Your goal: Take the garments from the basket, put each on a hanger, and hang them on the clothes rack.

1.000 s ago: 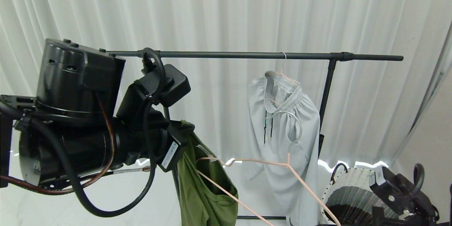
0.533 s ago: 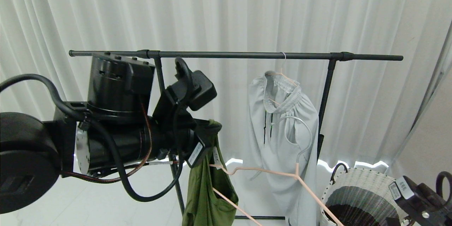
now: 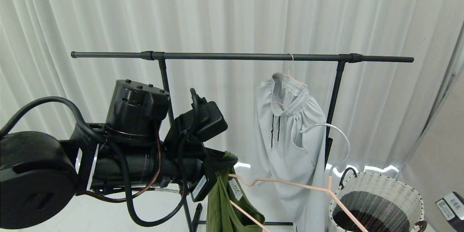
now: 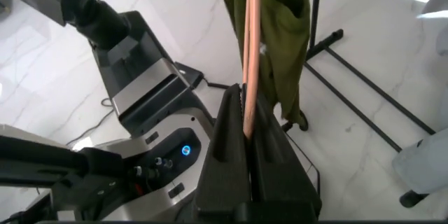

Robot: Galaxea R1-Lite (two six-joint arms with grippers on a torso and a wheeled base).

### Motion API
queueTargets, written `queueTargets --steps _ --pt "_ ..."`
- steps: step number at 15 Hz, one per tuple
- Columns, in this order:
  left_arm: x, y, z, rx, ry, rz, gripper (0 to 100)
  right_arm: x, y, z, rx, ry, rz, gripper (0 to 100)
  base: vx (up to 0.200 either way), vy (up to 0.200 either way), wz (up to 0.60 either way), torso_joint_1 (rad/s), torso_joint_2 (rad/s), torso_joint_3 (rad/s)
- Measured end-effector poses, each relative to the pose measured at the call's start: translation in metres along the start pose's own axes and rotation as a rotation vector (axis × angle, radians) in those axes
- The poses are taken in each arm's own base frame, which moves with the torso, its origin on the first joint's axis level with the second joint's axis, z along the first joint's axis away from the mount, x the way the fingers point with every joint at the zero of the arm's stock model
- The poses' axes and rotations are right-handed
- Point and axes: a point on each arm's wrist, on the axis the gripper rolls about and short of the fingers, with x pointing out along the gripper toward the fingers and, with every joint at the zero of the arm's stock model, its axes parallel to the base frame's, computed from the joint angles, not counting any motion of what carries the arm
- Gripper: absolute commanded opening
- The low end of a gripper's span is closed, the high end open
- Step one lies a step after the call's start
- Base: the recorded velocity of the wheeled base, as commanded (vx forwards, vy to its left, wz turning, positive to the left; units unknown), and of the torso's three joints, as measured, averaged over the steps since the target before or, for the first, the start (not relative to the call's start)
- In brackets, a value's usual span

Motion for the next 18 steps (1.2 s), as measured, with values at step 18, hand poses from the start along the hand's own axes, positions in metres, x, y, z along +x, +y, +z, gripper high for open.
queueTargets --steps 18 --pt "0.004 -0.020 0.003 -0.057 0.026 0.003 0 -0.026 0.002 -0.018 0.013 0.024 0.066 0 0.000 0.000 0.00 0.000 0.00 0.000"
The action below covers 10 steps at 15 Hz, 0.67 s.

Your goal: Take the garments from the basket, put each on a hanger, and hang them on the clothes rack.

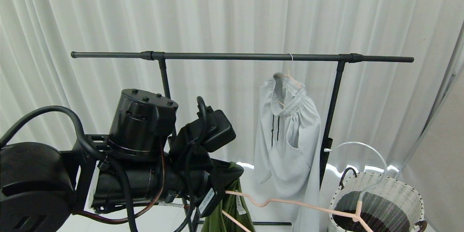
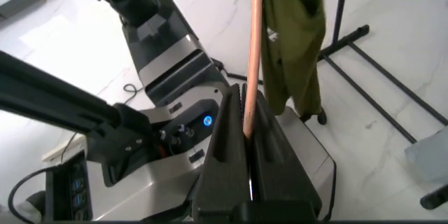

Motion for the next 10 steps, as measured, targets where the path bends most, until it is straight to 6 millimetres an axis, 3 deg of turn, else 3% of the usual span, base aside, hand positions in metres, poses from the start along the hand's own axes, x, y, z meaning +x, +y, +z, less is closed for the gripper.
queueTargets --steps 6,10 --pt "-0.003 0.005 0.008 -0.057 -0.017 0.053 0 0.005 -0.011 0.000 0.058 0.002 -0.096 0 0.000 0.000 0.00 0.000 0.00 0.000" --pt "-0.003 0.004 0.011 -0.060 -0.029 0.052 0 0.011 -0.017 0.014 0.061 -0.073 -0.135 0 0.000 0.000 0.00 0.000 0.00 0.000"
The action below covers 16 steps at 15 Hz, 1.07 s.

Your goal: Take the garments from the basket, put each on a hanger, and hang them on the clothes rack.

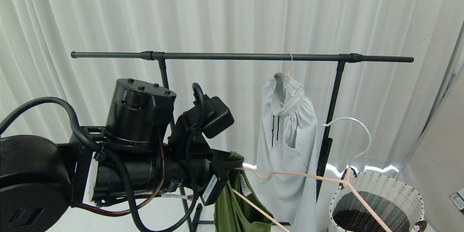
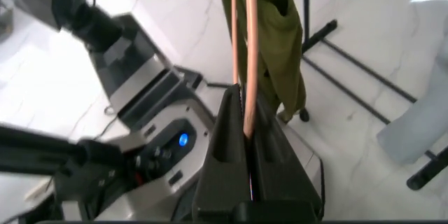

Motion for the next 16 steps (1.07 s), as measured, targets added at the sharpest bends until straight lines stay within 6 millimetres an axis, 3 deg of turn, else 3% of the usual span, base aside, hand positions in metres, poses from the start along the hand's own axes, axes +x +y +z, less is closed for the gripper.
queueTargets --steps 9,16 --pt "0.003 -0.005 0.017 -0.102 -0.041 -0.002 0 0.042 -0.004 0.021 0.056 0.032 0.019 0 0.000 0.000 0.00 0.000 0.00 0.000" --pt "0.007 0.003 0.019 -0.158 -0.001 0.280 0 0.072 -0.012 0.030 0.105 0.085 -0.021 0 0.000 0.000 0.00 0.000 0.00 0.000"
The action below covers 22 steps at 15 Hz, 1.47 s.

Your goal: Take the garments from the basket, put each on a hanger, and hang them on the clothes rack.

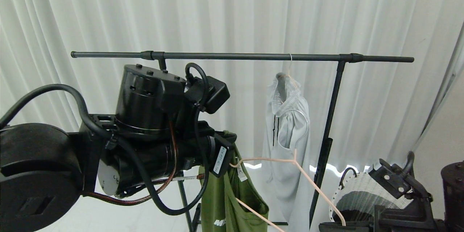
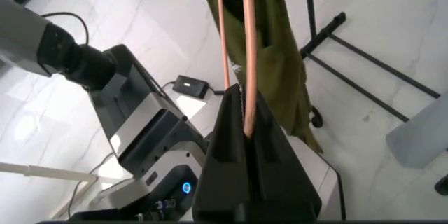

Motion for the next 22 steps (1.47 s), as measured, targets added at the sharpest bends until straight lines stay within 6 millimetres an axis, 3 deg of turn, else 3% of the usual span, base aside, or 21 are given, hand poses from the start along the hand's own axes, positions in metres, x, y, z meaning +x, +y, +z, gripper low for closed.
queueTargets --steps 10,14,22 --pt "0.012 0.005 -0.007 -0.030 0.050 0.126 0 -0.011 -0.013 0.000 0.047 -0.024 -0.133 0 0.000 0.000 0.00 0.000 0.00 0.000" --pt "0.018 0.005 -0.008 -0.028 0.061 0.139 0 -0.020 -0.008 0.001 0.038 -0.039 -0.126 0 0.000 0.000 0.00 0.000 0.00 0.000" --pt "0.017 -0.016 0.002 -0.003 0.028 0.066 0 -0.013 0.011 0.003 -0.021 -0.006 0.016 0 0.000 0.000 0.00 0.000 0.00 0.000"
